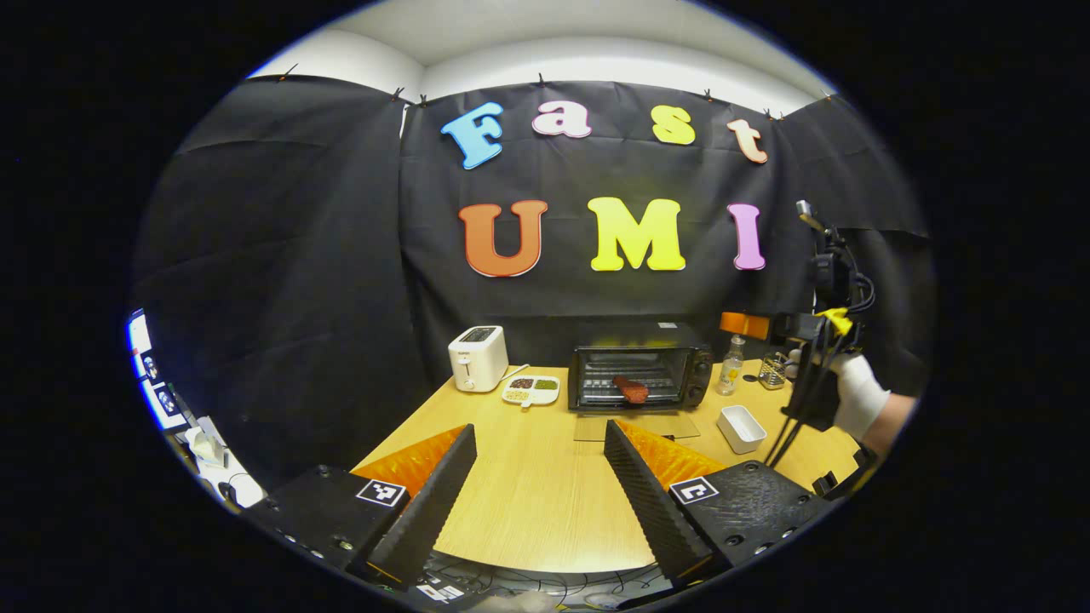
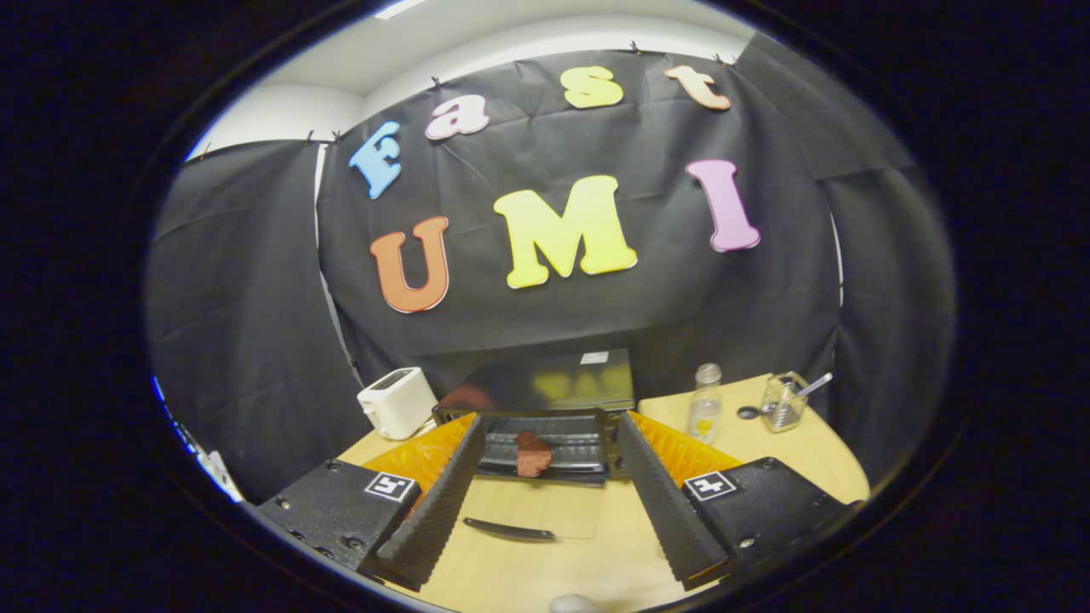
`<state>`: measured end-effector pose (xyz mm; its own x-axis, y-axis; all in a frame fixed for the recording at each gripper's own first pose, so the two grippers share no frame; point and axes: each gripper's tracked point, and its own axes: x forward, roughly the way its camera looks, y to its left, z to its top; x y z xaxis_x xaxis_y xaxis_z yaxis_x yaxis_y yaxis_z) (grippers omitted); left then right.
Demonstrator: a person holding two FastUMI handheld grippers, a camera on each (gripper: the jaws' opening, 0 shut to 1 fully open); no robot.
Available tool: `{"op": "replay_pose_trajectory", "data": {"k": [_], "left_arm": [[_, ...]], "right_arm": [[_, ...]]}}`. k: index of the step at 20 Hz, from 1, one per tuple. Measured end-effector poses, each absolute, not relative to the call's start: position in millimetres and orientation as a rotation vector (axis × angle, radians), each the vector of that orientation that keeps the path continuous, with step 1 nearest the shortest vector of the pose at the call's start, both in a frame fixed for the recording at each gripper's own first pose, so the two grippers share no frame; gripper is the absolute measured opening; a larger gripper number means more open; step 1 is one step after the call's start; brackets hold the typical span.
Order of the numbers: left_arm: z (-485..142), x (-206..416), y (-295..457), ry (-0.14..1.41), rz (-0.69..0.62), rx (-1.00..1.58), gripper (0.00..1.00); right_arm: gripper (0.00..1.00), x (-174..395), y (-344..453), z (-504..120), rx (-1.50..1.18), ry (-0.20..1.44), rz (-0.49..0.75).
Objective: Open the electric oven with the left hand, put the food in, and close the electric oven.
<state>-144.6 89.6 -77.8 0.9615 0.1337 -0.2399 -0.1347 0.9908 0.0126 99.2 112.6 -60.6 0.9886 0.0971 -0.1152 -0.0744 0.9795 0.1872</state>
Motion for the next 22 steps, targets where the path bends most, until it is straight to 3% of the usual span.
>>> {"op": "replay_pose_trajectory", "data": {"k": [2, 4, 6, 11, 16, 17, 21, 22], "left_arm": [[-85.8, -137.7, 72.1, 0.246, 0.121, -0.003, 0.96], [-91.3, -122.5, 50.8, 0.234, 0.1, 0.005, 0.97], [-109.4, -103.0, 25.7, 0.255, 0.07, 0.03, 0.96], [-182.8, -65.6, -25.1, 0.391, 0.121, 0.043, 0.97], [-259.4, -38.2, -86.2, 0.516, 0.067, 0.008, 0.97], [-274.6, -33.3, -88.8, 0.547, 0.059, 0.017, 0.97], [-323.4, 8.0, -77.8, 0.607, 0.02, 0.046, 0.97], [-333.0, 21.3, -69.2, 0.61, 0.015, 0.058, 0.97]], "right_arm": [[0.96, 57.7, 72.3, -47.3, 0.118, 0.108, 0.058], [1.0, 23.7, 30.4, -37.5, 0.108, 0.09, 0.023], [0.96, 0.1, -8.3, -37.3, 0.135, 0.092, -0.003], [0.99, -42.1, -82.9, -60.3, 0.125, 0.136, 0.0], [0.96, -54.4, -111.2, -82.7, 0.096, 0.185, 0.003], [1.0, -53.0, -114.5, -82.2, 0.108, 0.192, -0.01], [0.96, -45.1, -127.0, -84.1, 0.124, 0.242, -0.105], [1.0, -43.2, -132.6, -84.0, 0.125, 0.255, -0.151]]}}
